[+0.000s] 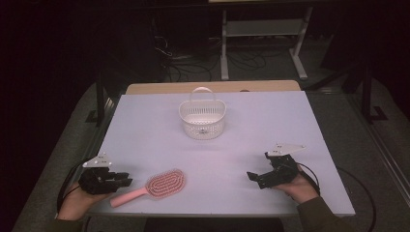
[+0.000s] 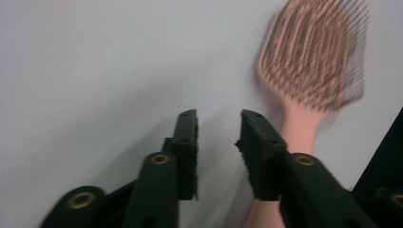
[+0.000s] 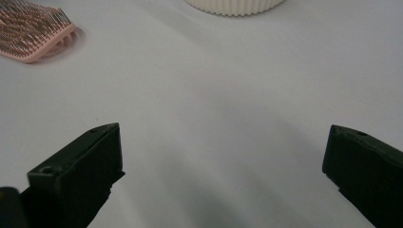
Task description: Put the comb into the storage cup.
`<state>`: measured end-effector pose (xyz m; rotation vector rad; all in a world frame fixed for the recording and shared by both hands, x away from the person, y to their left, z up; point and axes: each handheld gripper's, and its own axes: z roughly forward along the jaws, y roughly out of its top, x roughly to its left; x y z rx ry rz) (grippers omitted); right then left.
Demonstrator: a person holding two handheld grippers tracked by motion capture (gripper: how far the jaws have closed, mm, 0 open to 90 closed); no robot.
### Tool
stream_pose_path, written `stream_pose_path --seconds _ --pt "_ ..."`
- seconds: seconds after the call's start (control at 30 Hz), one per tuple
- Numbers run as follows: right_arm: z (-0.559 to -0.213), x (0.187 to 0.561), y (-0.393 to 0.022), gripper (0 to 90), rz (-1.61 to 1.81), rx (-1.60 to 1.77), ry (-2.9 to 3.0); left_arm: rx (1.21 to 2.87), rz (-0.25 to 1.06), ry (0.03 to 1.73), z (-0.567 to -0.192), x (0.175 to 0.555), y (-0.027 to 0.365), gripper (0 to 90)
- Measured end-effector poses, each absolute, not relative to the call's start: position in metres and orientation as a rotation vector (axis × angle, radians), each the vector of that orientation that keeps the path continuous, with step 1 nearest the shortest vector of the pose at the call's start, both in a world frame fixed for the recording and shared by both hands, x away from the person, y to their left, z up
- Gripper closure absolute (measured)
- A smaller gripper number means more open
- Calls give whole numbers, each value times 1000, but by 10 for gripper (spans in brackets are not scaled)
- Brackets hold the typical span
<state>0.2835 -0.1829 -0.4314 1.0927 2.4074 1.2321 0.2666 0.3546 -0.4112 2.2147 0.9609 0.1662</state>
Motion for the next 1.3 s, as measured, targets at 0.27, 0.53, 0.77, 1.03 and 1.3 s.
stream_pose_path --seconds 0.27,0.53,0.77,1.03,1.3 --pt "-431 283 -183 0 1233 1091 2408 2152 194 903 -405 274 341 452" --pt "-431 283 -183 0 1235 1092 2407 2118 211 840 -400 279 323 282" --pt "-431 283 -183 0 1237 1092 2407 2131 213 778 -398 290 297 131" --pt "-430 283 -183 0 1241 1088 2407 2131 176 727 -401 300 281 28" --pt "-430 283 -183 0 1242 1086 2407 2072 155 690 -399 309 265 0"
